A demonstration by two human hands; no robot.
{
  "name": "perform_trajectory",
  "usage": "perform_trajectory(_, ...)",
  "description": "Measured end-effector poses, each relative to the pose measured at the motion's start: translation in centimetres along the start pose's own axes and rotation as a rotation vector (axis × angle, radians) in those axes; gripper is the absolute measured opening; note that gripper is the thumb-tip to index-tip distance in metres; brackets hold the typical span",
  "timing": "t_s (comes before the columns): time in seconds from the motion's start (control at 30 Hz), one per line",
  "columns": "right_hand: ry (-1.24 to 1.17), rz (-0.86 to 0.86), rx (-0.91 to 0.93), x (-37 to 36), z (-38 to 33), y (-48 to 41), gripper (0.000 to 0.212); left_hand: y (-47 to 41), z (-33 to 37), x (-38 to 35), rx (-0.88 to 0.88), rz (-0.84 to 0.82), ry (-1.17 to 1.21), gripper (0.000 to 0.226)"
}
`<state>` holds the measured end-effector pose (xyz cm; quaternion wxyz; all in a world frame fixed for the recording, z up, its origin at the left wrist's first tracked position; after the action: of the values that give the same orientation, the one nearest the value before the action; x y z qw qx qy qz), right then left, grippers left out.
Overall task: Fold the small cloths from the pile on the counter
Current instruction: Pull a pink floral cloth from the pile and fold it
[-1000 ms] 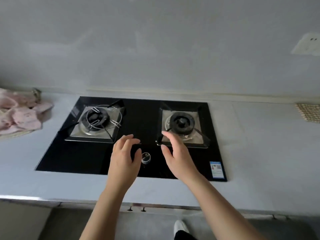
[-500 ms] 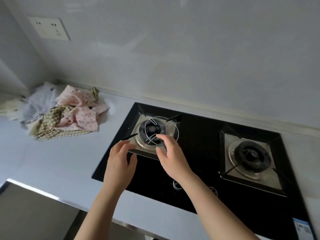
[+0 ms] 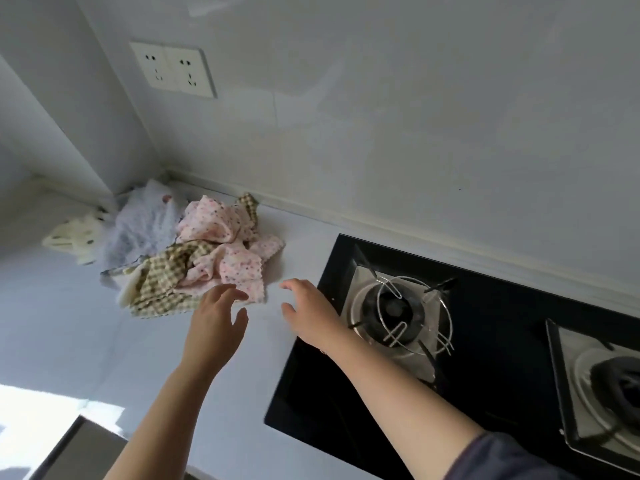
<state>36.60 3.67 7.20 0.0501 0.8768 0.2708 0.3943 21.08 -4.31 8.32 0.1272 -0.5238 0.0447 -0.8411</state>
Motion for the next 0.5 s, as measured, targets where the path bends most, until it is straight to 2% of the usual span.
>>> perform_trajectory(0.17, -0.048, 0.085, -0.147, -3.7, -3.2, -6.3, 0.045, -6.6, -7.7, -0.2, -0.147, -0.093, -0.054, 0.029)
perform_trajectory(0.27, -0.125, 0.198, -0.235, -6.1, -4.3, -9.3, 0.047, -9.7, -10.9, -1.1, -0.288, -0.172, -0.086, 0.043)
perform_trajectory(0.37, -0.157, 0.307, -0.298, -8.3, -4.8, -11.6, 0.040, -11.3, -14.3, -2.8, -0.345, -0.234, -0.077, 0.057)
perform_trajectory(0.5, 0.060, 0.387, -0.288, -10.5, -4.0, -13.9, 0.037, -11.3, -17.4, -5.2, -0.483, -0.235, -0.110, 0.069)
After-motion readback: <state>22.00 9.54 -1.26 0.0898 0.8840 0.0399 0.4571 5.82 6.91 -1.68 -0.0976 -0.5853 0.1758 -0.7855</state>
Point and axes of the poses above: each hand's wrist, its own y-axis away from the middle knuckle, its own x-axis out of the back of the hand, z = x × y, the point moved 4 cm from there along -y, towards the middle knuckle, and after that the axes turned 10 degrees about -x, right-handed, at the moved point
